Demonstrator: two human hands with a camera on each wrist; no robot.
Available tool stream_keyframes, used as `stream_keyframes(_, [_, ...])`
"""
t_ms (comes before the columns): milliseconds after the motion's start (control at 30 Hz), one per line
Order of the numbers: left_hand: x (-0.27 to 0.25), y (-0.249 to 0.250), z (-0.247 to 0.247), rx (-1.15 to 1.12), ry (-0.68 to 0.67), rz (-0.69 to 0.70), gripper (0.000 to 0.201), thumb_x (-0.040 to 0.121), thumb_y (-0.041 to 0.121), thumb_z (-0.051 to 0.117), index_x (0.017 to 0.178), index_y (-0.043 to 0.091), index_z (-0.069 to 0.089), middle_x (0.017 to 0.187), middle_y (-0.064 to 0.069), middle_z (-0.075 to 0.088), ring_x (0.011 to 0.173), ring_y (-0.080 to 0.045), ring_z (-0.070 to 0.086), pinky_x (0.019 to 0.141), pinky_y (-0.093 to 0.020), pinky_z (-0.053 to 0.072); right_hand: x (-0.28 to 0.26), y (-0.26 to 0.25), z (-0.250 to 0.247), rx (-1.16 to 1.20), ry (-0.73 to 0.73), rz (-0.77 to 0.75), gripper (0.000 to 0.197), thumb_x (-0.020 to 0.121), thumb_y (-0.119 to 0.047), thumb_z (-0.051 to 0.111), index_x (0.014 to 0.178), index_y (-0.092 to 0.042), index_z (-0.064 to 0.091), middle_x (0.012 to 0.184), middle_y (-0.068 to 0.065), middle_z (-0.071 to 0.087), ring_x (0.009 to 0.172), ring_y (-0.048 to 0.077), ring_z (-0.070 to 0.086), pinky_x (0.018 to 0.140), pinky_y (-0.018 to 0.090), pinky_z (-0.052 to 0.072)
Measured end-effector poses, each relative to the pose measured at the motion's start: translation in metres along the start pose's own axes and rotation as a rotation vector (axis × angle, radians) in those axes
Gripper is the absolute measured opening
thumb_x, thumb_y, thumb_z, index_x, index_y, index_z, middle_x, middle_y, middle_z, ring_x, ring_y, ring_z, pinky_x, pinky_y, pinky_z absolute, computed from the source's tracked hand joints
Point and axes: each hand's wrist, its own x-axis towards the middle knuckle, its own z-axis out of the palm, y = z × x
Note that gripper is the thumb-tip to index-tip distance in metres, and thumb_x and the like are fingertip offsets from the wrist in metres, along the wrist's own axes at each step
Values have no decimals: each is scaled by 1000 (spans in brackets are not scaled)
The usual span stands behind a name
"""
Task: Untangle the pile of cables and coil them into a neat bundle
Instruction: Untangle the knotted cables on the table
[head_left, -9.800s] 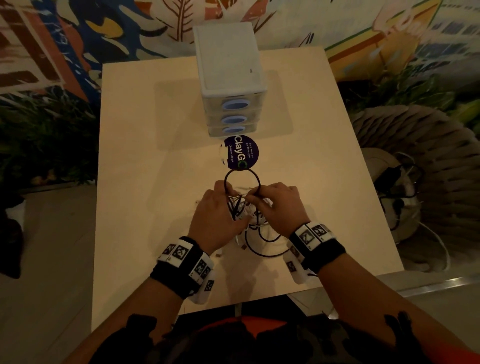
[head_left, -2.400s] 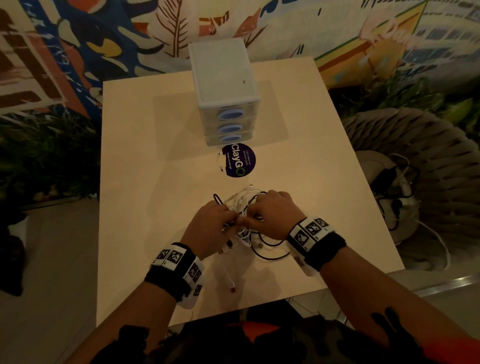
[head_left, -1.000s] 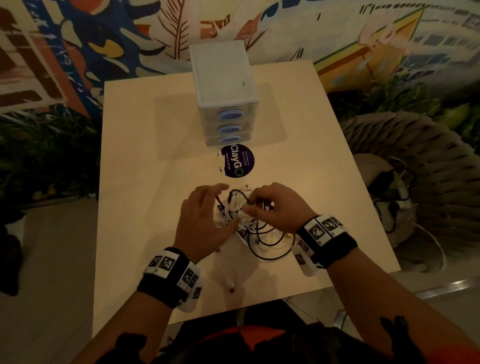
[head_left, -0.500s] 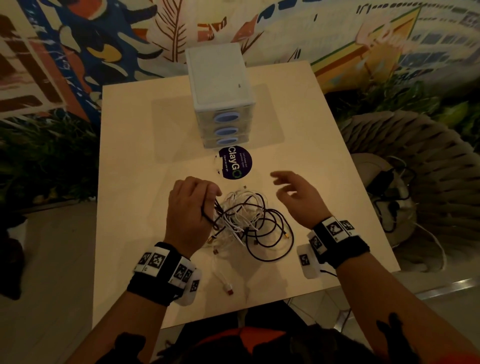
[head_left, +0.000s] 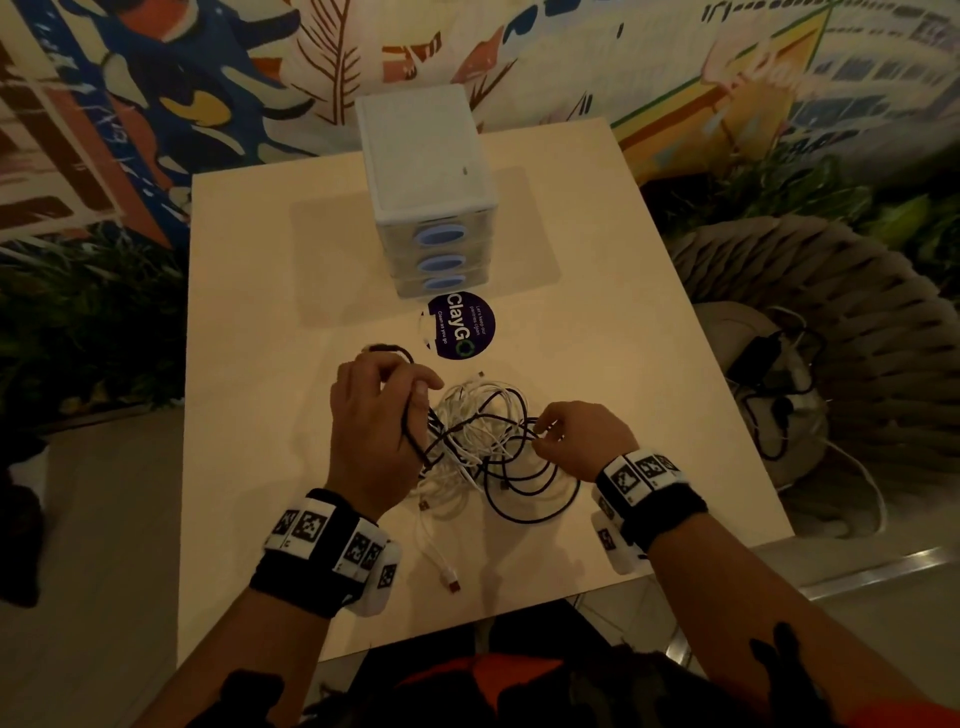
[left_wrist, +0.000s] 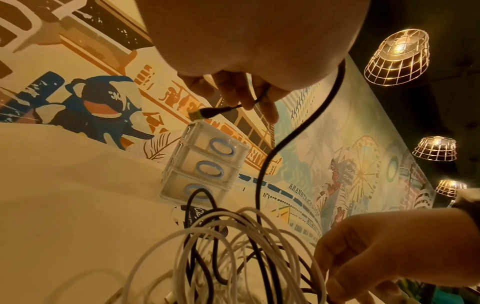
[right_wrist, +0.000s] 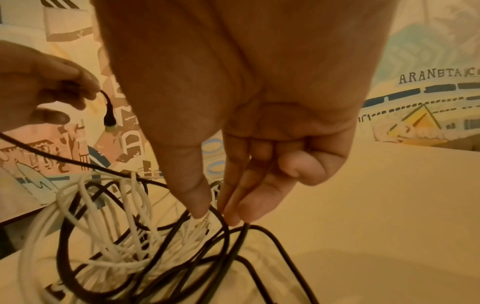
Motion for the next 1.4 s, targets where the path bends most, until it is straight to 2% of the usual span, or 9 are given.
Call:
stream_keyframes(133, [0,3,-1,26,-72,111,35,86,16,44,98,25,76,130,-4,56,119,-29,46,92,-45,36,4,-8,2,-12,-43,-33,30,89,-54,65,106,-30,70,102,-5,66,97,18,62,77,30,46])
stream_keyframes(300, [4,3,6,90,-224,219,37,77,17,47,95,29,77,141,3,60,127,-30,50,99,-47,35,4,-18,4,44,-42,-151,18,94,-37,65,102,-21,63,105,3,70,94,24,62,77,33,48])
stream_keyframes(500, [-2,2,32,251,-644,130,62,92,37,24,148,28,47,132,4,62,123,-24,50,100,-42,34,-6,-25,4,225,36,-191,14,90,-33,68,99,-23,66,99,-5,71,85,15,62,74,26,41])
stream_keyframes(600, [-10,5,49,421,-714,116,58,102,40,33,158,26,27,135,3,60,127,-25,46,109,-45,31,-11,-27,8,301,46,-193,12,92,-32,67,101,-24,68,98,-5,73,86,15,67,79,29,50])
stream_keyframes(800, [-11,11,59,381,-516,122,55,91,21,56,146,28,49,111,7,72,102,-23,55,93,-42,37,-9,-25,11,413,73,-109,7,91,-36,62,97,-34,64,89,-10,75,82,11,70,81,34,57])
stream_keyframes(933, [-10,13,52,323,-385,145,56,87,16,53,141,28,54,99,10,71,92,-22,56,86,-41,39,-4,-24,9,343,92,-85,14,96,-33,59,101,-22,66,94,3,73,89,22,65,80,35,52])
stream_keyframes(1033, [-6,12,39,236,-292,93,51,89,15,51,138,29,57,102,8,68,91,-22,56,84,-40,39,-1,-18,8,285,96,-40,20,95,-31,59,97,-12,67,93,10,70,90,29,63,78,38,51])
stream_keyframes(1200, [5,3,15,-23,-210,-53,53,90,13,41,139,26,58,114,4,67,96,-17,61,85,-39,45,-2,-4,7,283,39,33,23,94,-25,59,115,-18,65,100,2,72,95,24,65,77,29,45])
stream_keyframes(1400, [8,8,3,-317,-197,-83,51,96,6,42,138,28,58,123,9,64,106,10,57,90,-19,50,-8,-10,8,296,246,-164,71,79,-35,72,142,-34,41,116,-4,53,97,12,55,82,32,50])
